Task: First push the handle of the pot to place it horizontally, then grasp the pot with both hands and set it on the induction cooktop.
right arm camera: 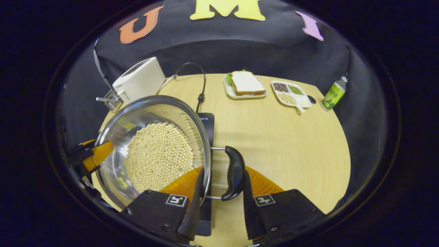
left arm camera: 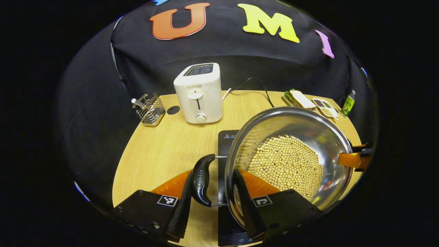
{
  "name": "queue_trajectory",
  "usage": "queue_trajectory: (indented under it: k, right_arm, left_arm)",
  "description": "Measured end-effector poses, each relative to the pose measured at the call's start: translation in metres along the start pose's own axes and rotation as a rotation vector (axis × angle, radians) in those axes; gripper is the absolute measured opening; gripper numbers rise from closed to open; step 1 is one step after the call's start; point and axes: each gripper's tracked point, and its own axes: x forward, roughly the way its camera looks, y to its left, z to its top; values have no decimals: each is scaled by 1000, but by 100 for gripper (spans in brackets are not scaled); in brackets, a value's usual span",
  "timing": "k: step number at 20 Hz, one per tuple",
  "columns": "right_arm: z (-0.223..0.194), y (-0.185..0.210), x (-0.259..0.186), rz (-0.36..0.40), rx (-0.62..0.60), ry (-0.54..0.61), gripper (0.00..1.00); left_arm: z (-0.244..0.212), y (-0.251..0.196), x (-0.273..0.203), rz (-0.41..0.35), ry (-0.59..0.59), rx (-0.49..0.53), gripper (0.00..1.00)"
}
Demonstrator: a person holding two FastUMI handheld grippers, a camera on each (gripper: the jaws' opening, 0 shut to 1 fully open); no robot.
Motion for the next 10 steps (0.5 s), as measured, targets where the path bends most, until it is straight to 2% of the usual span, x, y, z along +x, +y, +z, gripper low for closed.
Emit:
queue_trajectory:
  k: [1,3,4,5,6,7,8,9,10]
  right_arm:
    - [0,0,1,2,12,-6,56]
    - [0,1,-1,8,-10,-25,59]
    - [1,1,-1,21,-27,-37,61]
    - [0,0,-1,36,-30,-49,73]
    - [-1,-4,-2,32,-26,-62,75]
    - [0,-7,-2,41,-23,-71,83]
    - [-2,-7,-5,56,-23,-68,84]
    - [-1,-6,-4,69,-24,-77,89]
    - [1,-7,-8,74,-32,-88,89]
  left_arm:
    - [0,0,1,-2,-19,6,64]
    - [-4,9,-2,47,-35,16,71]
    - [-4,14,-4,68,-50,25,79]
    - [-1,14,-8,79,-73,18,93]
    - [3,15,-12,89,-99,4,98]
    - [4,17,-15,98,-116,-5,98]
    - [5,18,-20,106,-127,-13,97]
    - [6,19,-23,115,-138,-17,97]
    - [10,19,-27,123,-159,-19,97]
